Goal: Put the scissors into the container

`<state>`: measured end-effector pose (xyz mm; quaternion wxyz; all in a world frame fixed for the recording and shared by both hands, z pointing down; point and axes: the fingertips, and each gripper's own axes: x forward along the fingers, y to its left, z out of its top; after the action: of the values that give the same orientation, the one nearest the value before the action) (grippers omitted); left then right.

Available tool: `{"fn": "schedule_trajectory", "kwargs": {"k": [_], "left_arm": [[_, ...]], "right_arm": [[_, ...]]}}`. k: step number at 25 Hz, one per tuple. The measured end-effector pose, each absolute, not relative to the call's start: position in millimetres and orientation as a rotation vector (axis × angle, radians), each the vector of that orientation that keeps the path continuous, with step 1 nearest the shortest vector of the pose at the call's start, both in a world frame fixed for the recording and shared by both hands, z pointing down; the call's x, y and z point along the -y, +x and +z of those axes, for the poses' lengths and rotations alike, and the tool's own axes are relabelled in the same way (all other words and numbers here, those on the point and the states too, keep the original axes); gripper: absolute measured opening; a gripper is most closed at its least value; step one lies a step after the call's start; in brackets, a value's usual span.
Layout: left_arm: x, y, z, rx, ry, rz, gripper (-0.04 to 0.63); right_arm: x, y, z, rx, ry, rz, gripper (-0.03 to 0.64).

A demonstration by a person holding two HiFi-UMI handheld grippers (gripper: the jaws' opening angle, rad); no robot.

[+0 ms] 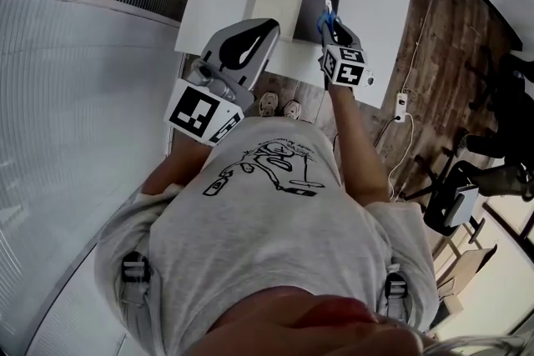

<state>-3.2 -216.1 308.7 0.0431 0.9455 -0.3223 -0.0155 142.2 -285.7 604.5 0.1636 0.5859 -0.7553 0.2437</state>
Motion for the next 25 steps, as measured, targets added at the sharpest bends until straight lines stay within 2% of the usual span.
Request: {"fn": "schedule_trajectory", "kwargs": {"k": [8,25], "left_arm": [[220,-3,313,0.991,2.879,-0.042,0.021],[226,-12,322,1.038,2.84,-0.017,0.021]], "right_arm": [[304,133,657,2.049,1.585,0.874,0.089],[322,130,711,1.855,1.528,1.058,0.089]]}}
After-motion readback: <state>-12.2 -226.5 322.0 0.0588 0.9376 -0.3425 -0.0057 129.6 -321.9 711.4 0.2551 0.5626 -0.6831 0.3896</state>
